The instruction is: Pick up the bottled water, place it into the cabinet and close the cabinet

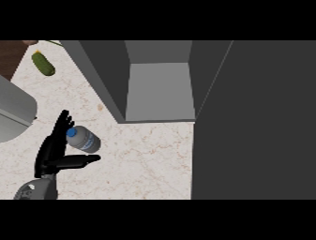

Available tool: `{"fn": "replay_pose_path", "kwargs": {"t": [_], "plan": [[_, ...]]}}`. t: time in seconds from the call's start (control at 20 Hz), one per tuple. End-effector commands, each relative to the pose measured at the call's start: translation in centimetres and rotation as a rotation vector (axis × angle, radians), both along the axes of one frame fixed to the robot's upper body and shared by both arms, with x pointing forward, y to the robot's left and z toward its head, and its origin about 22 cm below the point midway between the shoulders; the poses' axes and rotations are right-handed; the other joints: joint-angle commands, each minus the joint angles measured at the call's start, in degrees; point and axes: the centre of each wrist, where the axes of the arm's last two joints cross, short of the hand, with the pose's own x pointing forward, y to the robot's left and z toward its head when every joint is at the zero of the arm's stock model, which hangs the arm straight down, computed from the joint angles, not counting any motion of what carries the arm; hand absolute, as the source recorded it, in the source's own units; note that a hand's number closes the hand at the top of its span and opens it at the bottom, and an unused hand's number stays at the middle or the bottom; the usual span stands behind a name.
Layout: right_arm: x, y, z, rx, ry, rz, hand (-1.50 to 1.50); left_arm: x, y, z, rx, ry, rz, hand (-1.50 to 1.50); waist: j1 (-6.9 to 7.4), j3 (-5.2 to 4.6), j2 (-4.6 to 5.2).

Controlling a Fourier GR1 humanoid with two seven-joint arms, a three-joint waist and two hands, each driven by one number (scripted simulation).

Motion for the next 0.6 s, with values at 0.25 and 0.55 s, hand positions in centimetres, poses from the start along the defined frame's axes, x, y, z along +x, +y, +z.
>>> {"fn": "replay_pose_path", "kwargs": {"t": [0.25, 0.55], "plan": [[-1.2, 2.0, 3.3, 0.084, -0.073, 0.045, -1.5, 0.6, -1.3, -3.3, -0.16, -0.047, -0.081, -1.5, -0.2, -0.06, 0.2], [-2.0, 1.2, 4.2, 0.051, -0.059, 0.037, -1.5, 0.3, -1.1, -4.0, -0.246, -0.076, -0.099, 1.5, 0.42, 0.01, 0.01]]}}
